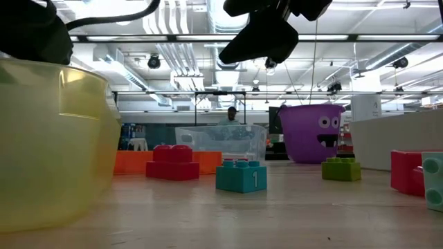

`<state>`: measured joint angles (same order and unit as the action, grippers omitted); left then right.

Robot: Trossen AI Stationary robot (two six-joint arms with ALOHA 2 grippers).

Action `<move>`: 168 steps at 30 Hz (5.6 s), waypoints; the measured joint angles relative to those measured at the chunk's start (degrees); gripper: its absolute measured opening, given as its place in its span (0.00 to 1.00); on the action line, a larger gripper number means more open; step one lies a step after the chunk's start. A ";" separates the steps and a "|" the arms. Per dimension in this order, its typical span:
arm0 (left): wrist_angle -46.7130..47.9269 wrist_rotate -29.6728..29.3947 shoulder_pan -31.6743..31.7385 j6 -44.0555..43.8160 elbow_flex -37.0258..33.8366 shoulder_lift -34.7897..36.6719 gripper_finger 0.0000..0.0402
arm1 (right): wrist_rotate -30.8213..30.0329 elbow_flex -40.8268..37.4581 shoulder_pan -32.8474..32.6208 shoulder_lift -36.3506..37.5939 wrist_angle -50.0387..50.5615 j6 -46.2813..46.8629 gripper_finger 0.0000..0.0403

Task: Pick & Place Toys
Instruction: Put the yellow game piece into the yellow bin, then put the green game piece into the yellow bin

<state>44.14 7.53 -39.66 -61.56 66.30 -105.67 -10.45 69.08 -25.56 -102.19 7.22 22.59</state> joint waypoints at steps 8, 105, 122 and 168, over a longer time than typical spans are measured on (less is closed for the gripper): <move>0.01 0.22 0.00 0.00 0.00 -0.72 0.21 | -0.01 0.00 -0.09 0.00 -0.04 -0.02 0.79; 2.85 -39.30 8.73 14.72 -3.65 19.69 0.63 | -0.57 0.00 2.33 -0.42 39.54 44.80 0.79; 1.79 -37.97 11.90 18.75 -3.65 21.63 0.63 | -0.66 -7.55 2.47 -0.42 29.58 44.74 0.79; 0.44 -37.39 12.11 20.33 -3.76 23.56 0.63 | -5.98 5.59 -1.01 -8.56 39.01 36.42 0.33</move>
<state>44.58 -29.86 -27.55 -41.23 62.54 -82.11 -16.43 74.67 -26.57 -110.75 46.24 59.01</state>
